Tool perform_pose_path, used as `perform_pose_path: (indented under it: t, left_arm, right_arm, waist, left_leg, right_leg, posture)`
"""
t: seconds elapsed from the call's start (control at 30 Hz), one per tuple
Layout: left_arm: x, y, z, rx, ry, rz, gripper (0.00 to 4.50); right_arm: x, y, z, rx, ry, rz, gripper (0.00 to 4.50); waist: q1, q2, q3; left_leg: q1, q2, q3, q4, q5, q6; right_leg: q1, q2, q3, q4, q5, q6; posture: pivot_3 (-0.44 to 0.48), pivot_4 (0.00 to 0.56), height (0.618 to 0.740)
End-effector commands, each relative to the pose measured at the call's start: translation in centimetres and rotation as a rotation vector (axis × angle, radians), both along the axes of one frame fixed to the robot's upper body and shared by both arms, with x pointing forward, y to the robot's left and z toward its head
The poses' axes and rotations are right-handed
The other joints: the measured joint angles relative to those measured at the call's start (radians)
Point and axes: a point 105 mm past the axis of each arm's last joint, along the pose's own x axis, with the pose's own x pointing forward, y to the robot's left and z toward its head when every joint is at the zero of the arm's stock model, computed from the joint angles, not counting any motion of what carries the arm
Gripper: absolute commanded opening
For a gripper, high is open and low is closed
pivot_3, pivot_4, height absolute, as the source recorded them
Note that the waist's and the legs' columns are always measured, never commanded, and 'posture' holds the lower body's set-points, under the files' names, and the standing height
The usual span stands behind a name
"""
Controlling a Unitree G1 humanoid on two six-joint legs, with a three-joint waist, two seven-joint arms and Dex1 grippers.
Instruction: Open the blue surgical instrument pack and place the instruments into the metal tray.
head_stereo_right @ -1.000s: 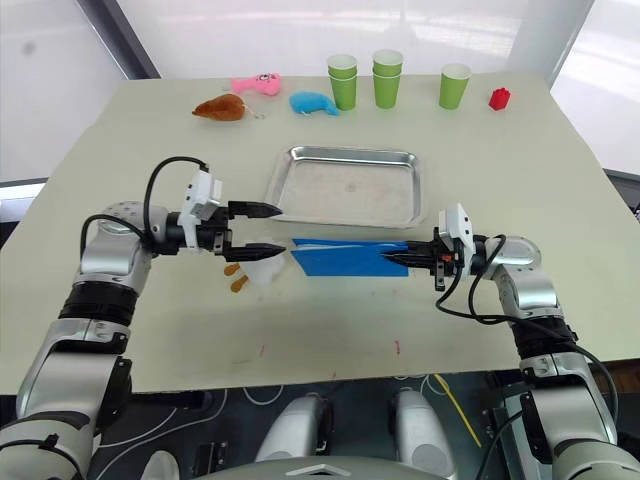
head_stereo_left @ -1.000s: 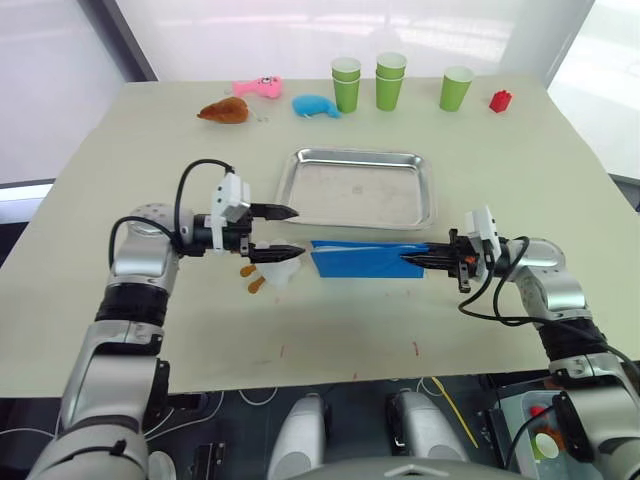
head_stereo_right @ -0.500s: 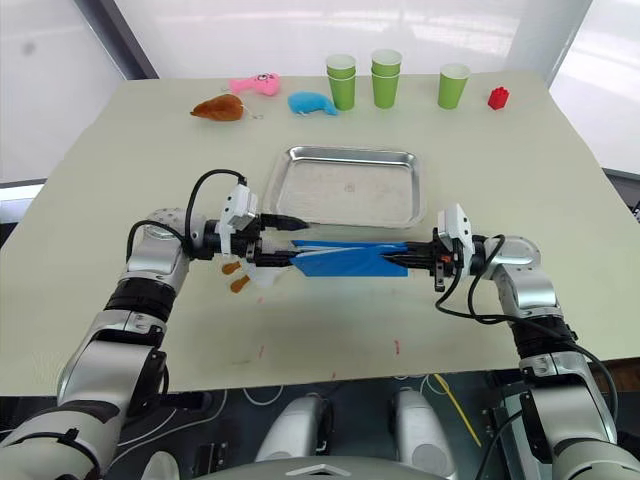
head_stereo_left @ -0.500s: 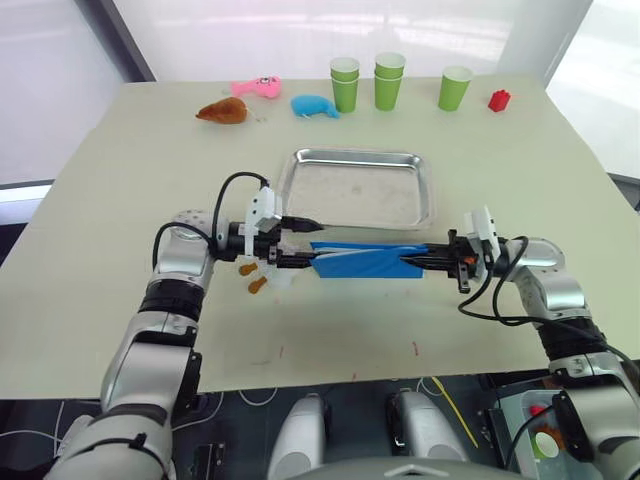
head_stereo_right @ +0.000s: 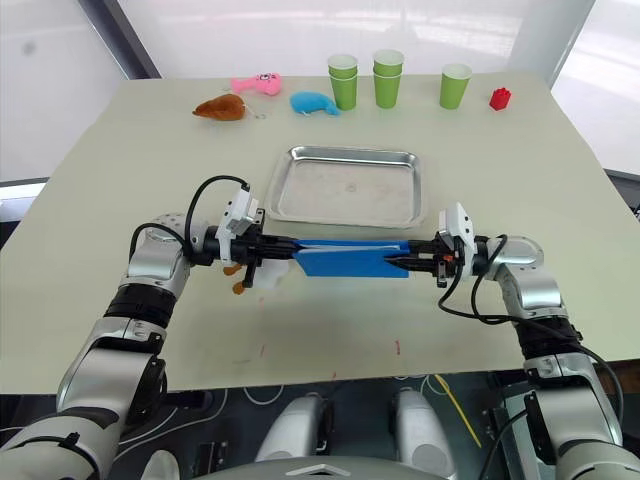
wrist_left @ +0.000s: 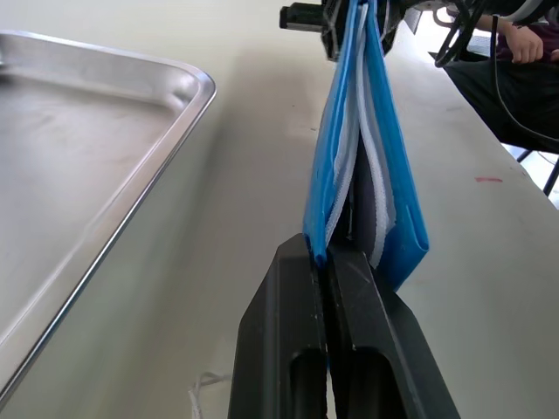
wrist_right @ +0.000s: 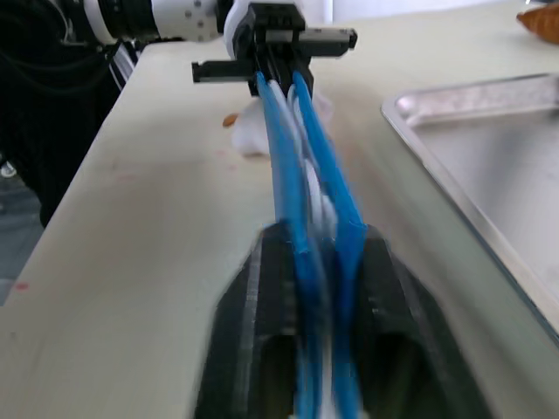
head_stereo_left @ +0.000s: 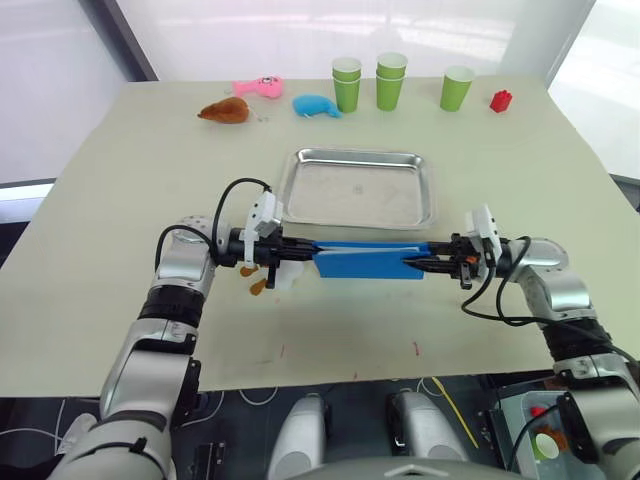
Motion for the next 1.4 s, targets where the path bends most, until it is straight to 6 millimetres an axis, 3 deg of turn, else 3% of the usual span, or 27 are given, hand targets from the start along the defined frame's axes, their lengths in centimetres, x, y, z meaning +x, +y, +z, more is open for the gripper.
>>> perform_pose_path:
  t: [0.03,0.07,0.1,0.17,0.2,0.33,0.47,0.6,0.77,1.2,1.4]
  left_arm:
    - [-0.3,0.0,0.6,-0.013,-0.021,-0.022,0.00]
    - [-0.2,-0.1,0.5,-0.012,-0.023,-0.020,0.00]
    - [-0.2,-0.1,0.3,-0.009,-0.021,-0.021,0.00]
    - [-0.3,-0.2,0.1,-0.003,-0.017,-0.024,0.00]
    - [-0.3,-0.2,0.1,-0.002,-0.016,-0.026,0.00]
    - [-0.3,-0.4,0.0,-0.003,-0.017,-0.028,0.00]
    - [-0.2,-0.5,-0.1,0.003,-0.015,-0.031,0.00]
    - [-0.2,-0.5,-0.2,0.005,-0.014,-0.034,0.00]
    - [-0.1,-0.6,-0.2,0.007,-0.010,-0.035,0.00]
    - [-0.1,-0.6,-0.4,-0.052,0.096,-0.018,0.00]
    - [1.6,-1.1,-0.5,-0.079,0.107,0.059,0.00]
  right_arm:
    - [-0.6,-1.0,1.5,0.015,0.005,-0.005,2.47]
    - [-0.8,-1.5,1.5,0.004,0.024,-0.008,2.98]
    - [-0.9,-2.0,1.6,-0.007,0.039,-0.012,3.12]
    - [-1.0,-2.8,1.8,-0.016,0.049,-0.038,4.20]
    - [-1.0,-3.3,2.2,-0.012,0.067,-0.052,4.47]
    - [-1.1,-3.7,4.0,0.031,0.069,-0.086,4.47]
    - [-1.6,-2.5,6.0,0.141,0.107,-0.062,4.47]
    - [-1.9,-1.5,6.6,0.195,0.149,-0.046,2.48]
    - [-2.0,-0.8,5.4,0.156,0.182,-0.044,0.06]
    - [-3.5,-0.5,-1.0,-0.057,0.267,-0.023,0.02]
    - [-4.5,-0.9,-4.4,-0.165,0.333,-0.008,0.02]
  waist:
    - [0.000,0.000,0.000]
    - [0.000,0.000,0.000]
    - [0.000,0.000,0.000]
    - [0.000,0.000,0.000]
    - [0.000,0.000,0.000]
    - [-0.001,0.000,0.000]
    - [-0.001,0.000,0.000]
    - [0.002,0.000,0.000]
    - [0.003,0.000,0.000]
    - [0.002,0.000,0.000]
    - [0.015,-0.001,0.000]
  left_leg:
    - [0.000,0.000,0.000,0.000,0.000,0.000]
    - [0.000,0.000,0.000,0.000,0.000,0.000]
    - [0.000,0.000,0.000,0.000,0.000,0.000]
    - [0.000,0.000,0.000,0.000,0.000,0.000]
    - [0.000,0.000,0.000,0.000,0.000,0.000]
    - [0.000,0.000,0.000,0.000,0.000,0.000]
    - [0.000,0.000,0.000,0.000,0.000,0.000]
    - [0.000,0.000,0.000,0.000,0.000,0.000]
    - [0.000,0.000,0.000,0.000,0.000,0.000]
    - [0.000,0.000,0.000,0.000,0.000,0.000]
    - [0.000,-0.001,0.000,0.001,0.000,0.000]
  right_leg:
    - [0.000,0.000,0.000,0.000,0.000,0.000]
    - [0.000,0.000,0.000,0.000,0.000,0.000]
    - [0.000,0.000,0.000,0.000,0.000,0.000]
    - [0.000,0.000,0.000,0.000,0.000,0.000]
    - [0.000,0.000,0.000,0.000,0.000,0.000]
    - [0.000,0.000,0.000,0.000,0.000,0.000]
    - [0.000,0.000,0.000,0.000,0.000,0.000]
    - [0.000,0.000,0.000,0.000,0.000,0.000]
    - [0.000,0.000,0.000,0.000,0.000,0.000]
    - [0.000,0.000,0.000,0.000,0.000,0.000]
    - [0.001,0.000,-0.001,0.000,0.000,0.000]
  posture:
    - [0.000,0.150,0.740]
    - [0.000,0.150,0.740]
    - [0.000,0.150,0.740]
    - [0.000,0.150,0.740]
    - [0.000,0.150,0.740]
    - [0.000,0.150,0.740]
    - [0.000,0.150,0.740]
    - [0.000,0.150,0.740]
    - [0.000,0.150,0.740]
    - [0.000,0.150,0.740]
    - [0.000,0.150,0.740]
